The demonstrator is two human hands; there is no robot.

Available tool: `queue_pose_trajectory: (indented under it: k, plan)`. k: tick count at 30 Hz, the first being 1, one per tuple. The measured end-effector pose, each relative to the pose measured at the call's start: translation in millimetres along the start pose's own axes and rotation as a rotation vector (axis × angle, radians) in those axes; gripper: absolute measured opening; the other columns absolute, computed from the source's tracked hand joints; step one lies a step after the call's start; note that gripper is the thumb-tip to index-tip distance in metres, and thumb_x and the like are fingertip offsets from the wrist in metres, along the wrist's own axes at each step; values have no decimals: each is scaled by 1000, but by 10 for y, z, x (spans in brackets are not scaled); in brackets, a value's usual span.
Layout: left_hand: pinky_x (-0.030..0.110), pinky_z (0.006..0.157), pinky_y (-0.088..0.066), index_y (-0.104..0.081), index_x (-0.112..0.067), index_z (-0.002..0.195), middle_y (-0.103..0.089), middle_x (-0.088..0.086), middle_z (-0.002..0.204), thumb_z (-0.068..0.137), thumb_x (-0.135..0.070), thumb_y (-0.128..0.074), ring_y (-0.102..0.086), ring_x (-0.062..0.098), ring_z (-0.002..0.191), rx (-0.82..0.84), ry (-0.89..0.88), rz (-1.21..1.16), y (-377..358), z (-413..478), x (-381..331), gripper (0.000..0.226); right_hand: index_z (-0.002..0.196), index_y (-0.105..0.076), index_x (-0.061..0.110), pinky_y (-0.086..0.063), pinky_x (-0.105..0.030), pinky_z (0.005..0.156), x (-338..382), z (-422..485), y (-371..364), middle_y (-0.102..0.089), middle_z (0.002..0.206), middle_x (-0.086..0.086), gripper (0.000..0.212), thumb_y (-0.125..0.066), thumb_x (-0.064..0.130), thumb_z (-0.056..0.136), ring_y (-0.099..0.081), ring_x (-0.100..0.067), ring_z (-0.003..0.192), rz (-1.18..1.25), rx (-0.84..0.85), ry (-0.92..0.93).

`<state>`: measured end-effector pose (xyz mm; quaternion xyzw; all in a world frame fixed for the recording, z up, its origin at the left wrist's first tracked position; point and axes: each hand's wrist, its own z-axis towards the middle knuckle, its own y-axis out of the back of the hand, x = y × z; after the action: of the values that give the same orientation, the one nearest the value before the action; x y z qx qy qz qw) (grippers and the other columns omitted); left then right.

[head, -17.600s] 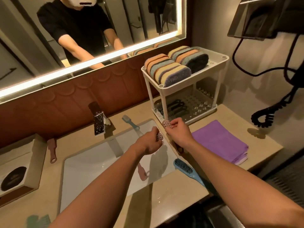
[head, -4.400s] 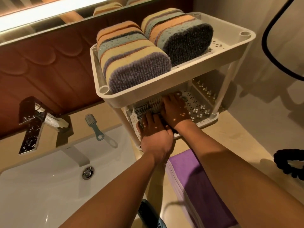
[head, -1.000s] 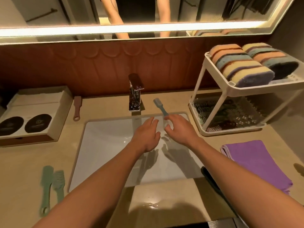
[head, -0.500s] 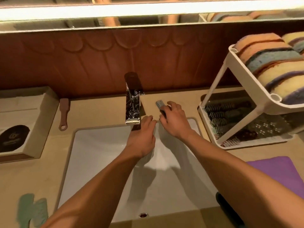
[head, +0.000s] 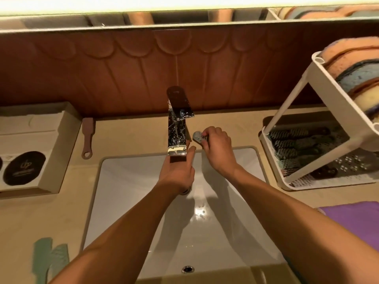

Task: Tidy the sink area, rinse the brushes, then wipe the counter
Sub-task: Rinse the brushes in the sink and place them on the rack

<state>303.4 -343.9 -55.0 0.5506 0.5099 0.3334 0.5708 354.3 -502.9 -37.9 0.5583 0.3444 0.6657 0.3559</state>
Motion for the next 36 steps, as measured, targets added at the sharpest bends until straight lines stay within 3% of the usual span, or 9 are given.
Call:
queue_pose_trajectory:
  k: [2,4,13,18,22,27,32,36]
  plan:
    - [38,116,-29,-18,-21,155,-40,14,153,97,-30,-39,-41,31,136,-45,2,37,49,-100,-34,63,122,-58,15,-43,-41,92,74,-173,7,-60,119,-9,23,-57,16,100,-55,-28,107,16,-3,43]
    - [36,112,-31,-27,-20,151,-58,11,133,93,-26,-44,-49,30,123,-112,-22,48,94,-194,-59,61,121,-57,14,-46,-42,92,134,-342,-12,-57,119,-9,21,-57,15,100,-55,-27,105,84,-3,77]
    - [42,121,-14,-39,-16,145,-26,7,158,92,-26,-54,-17,25,149,-134,57,121,208,-738,144,56,112,-60,13,-42,-39,82,595,-800,-240,-55,109,-7,15,-56,9,98,-53,-25,100,14,16,196]
    - [47,116,-21,-48,-22,139,-39,4,151,96,-25,-47,-31,23,143,-153,127,121,376,-910,592,42,114,-58,14,-42,-40,79,916,-723,-405,-64,107,-10,14,-52,15,101,-59,-31,98,9,99,243]
    - [46,111,-27,-52,-24,134,-49,0,142,96,-24,-48,-43,22,133,-189,206,111,496,-940,972,38,116,-54,14,-49,-42,73,1172,-650,-615,-53,113,-7,14,-53,16,102,-56,-25,91,52,94,300]
    - [44,101,-34,-57,-21,126,-54,1,130,94,-22,-51,-50,22,123,-283,291,84,627,-854,1368,33,117,-57,16,-33,-35,82,1497,-424,-852,-54,111,-5,18,-55,13,100,-53,-25,97,69,52,331]
    - [41,97,-35,-56,-21,126,-54,2,131,91,-22,-53,-50,22,123,-323,344,60,688,-699,1725,35,122,-57,16,-40,-40,92,1742,-139,-981,-55,116,-5,21,-53,16,101,-53,-24,101,78,88,370]
    - [42,105,-34,-54,-19,135,-49,6,141,92,-20,-52,-46,26,129,-331,425,6,746,-506,1985,43,124,-57,19,-40,-37,94,1889,96,-1123,-55,119,-4,22,-52,21,103,-53,-22,103,58,104,315]
